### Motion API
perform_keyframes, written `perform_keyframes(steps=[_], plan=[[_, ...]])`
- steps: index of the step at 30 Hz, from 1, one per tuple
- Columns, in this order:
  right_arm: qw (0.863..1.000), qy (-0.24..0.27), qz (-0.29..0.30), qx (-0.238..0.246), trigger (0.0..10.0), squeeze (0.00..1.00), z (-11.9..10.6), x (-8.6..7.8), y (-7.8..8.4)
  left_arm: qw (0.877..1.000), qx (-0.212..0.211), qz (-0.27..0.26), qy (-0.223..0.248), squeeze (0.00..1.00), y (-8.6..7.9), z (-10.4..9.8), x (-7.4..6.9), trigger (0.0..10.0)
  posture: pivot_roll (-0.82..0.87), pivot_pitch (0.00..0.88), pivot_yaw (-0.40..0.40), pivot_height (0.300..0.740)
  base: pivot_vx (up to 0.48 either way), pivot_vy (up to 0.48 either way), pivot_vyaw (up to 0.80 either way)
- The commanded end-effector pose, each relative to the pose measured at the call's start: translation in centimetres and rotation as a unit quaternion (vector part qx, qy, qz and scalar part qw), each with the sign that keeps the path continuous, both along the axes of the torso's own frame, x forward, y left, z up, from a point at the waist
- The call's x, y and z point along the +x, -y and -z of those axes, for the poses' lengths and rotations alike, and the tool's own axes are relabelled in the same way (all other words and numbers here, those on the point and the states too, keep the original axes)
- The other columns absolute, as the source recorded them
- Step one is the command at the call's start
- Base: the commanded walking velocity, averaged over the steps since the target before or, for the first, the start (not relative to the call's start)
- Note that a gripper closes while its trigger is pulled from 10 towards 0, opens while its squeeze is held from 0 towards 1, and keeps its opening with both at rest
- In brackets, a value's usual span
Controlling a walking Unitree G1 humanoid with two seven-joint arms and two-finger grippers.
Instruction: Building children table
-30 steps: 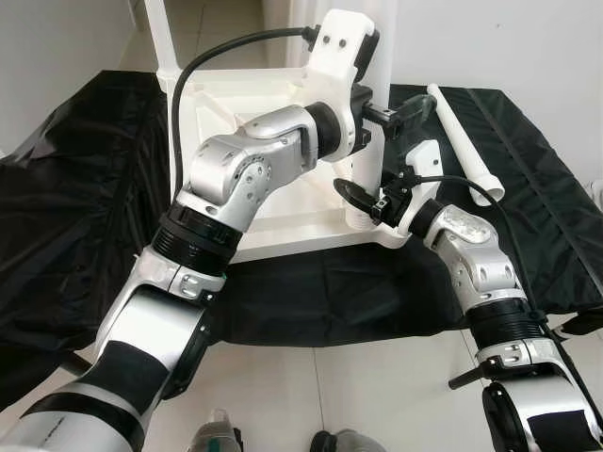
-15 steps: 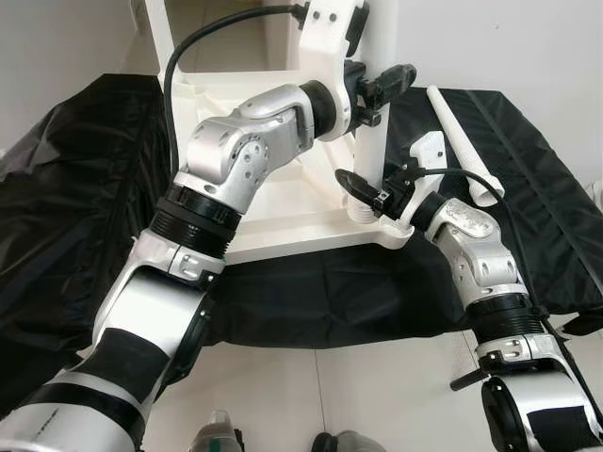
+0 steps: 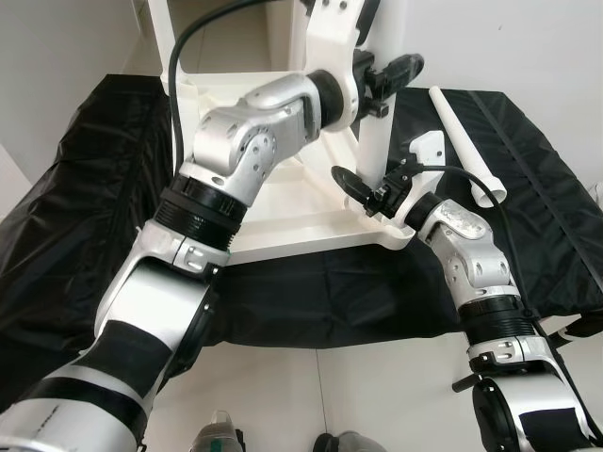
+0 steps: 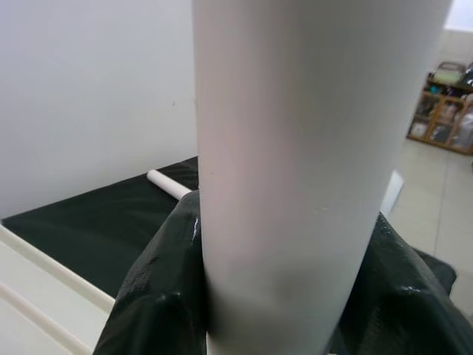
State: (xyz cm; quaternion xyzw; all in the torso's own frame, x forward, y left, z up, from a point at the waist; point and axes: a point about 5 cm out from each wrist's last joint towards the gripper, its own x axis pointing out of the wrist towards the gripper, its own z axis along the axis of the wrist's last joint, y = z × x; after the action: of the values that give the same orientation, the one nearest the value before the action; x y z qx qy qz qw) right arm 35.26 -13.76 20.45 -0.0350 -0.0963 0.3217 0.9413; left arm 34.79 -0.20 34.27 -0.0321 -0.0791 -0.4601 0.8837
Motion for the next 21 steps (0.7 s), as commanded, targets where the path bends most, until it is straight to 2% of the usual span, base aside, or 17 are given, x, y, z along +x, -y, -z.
perform_keyframes(steps=[1, 2, 3, 4, 5, 7, 8, 10, 14, 17, 21], plan=[[1.0, 0.003, 0.005, -0.001, 10.0, 1.0, 0.0, -0.1, 0.0, 0.999, 0.014, 0.048, 0.016, 0.0, 0.5, -0.4, -0.5, 10.0, 0.02, 0.015, -0.008, 0.74, 0.0, 0.0, 0.0], [1.0, 0.009, 0.016, -0.007, 10.0, 1.0, 0.0, -0.1, 0.0, 1.0, 0.018, 0.017, 0.01, 0.0, 0.3, -0.4, 0.0, 10.0, 0.02, 0.016, -0.007, 0.74, 0.0, 0.0, 0.0], [1.0, 0.009, 0.016, -0.007, 10.0, 1.0, 0.0, -0.1, 0.0, 1.0, 0.018, 0.017, 0.01, 0.0, 0.3, -0.4, 0.0, 10.0, 0.02, 0.016, -0.007, 0.74, 0.0, 0.0, 0.0], [0.999, 0.012, 0.032, -0.005, 10.0, 1.0, -0.1, 0.0, 0.0, 1.0, 0.02, -0.016, 0.004, 0.0, -0.1, -0.4, 0.5, 10.0, 0.02, 0.019, -0.005, 0.74, 0.0, 0.0, 0.0], [0.999, 0.012, 0.032, -0.005, 10.0, 1.0, -0.1, 0.0, 0.0, 1.0, 0.02, -0.016, 0.004, 0.0, -0.1, -0.4, 0.5, 10.0, 0.02, 0.019, -0.005, 0.74, 0.0, 0.0, 0.0], [0.997, 0.014, 0.072, 0.009, 10.0, 1.0, -0.3, 0.4, 0.1, 0.998, 0.025, -0.061, 0.001, 0.0, -0.6, -0.4, 1.0, 10.0, 0.02, 0.023, -0.004, 0.74, 0.0, 0.0, 0.0], [0.996, 0.019, 0.087, 0.014, 10.0, 0.0, -0.6, 0.5, -0.2, 0.996, 0.035, -0.083, 0.002, 0.0, -0.8, -0.3, 1.2, 10.0, 0.02, 0.024, -0.004, 0.74, 0.0, 0.0, 0.0], [0.995, 0.023, 0.095, 0.017, 10.0, 0.0, -0.8, 0.6, -0.3, 0.995, 0.042, -0.096, 0.004, 0.0, -0.9, -0.2, 1.3, 10.0, 0.02, 0.024, -0.004, 0.74, 0.0, 0.0, 0.0], [0.99, 0.039, 0.127, 0.039, 10.0, 0.0, -1.8, 0.5, -1.8, 0.987, 0.051, -0.151, 0.018, 0.0, -1.0, 0.1, 1.8, 10.0, 0.02, 0.024, -0.01, 0.74, 0.0, 0.0, 0.0], [0.987, 0.032, 0.147, 0.061, 10.0, 0.0, -2.0, 0.5, -2.3, 0.984, 0.055, -0.17, 0.009, 0.0, -1.0, 0.6, 2.0, 10.0, 0.02, 0.024, -0.013, 0.74, 0.0, 0.0, 0.0], [0.978, 0.035, 0.198, 0.046, 10.0, 0.0, -1.6, 0.5, -3.2, 0.977, 0.041, -0.208, -0.011, 0.0, -1.1, 1.3, 2.5, 10.0, 0.02, 0.022, -0.017, 0.74, 0.0, 0.0, 0.0]])
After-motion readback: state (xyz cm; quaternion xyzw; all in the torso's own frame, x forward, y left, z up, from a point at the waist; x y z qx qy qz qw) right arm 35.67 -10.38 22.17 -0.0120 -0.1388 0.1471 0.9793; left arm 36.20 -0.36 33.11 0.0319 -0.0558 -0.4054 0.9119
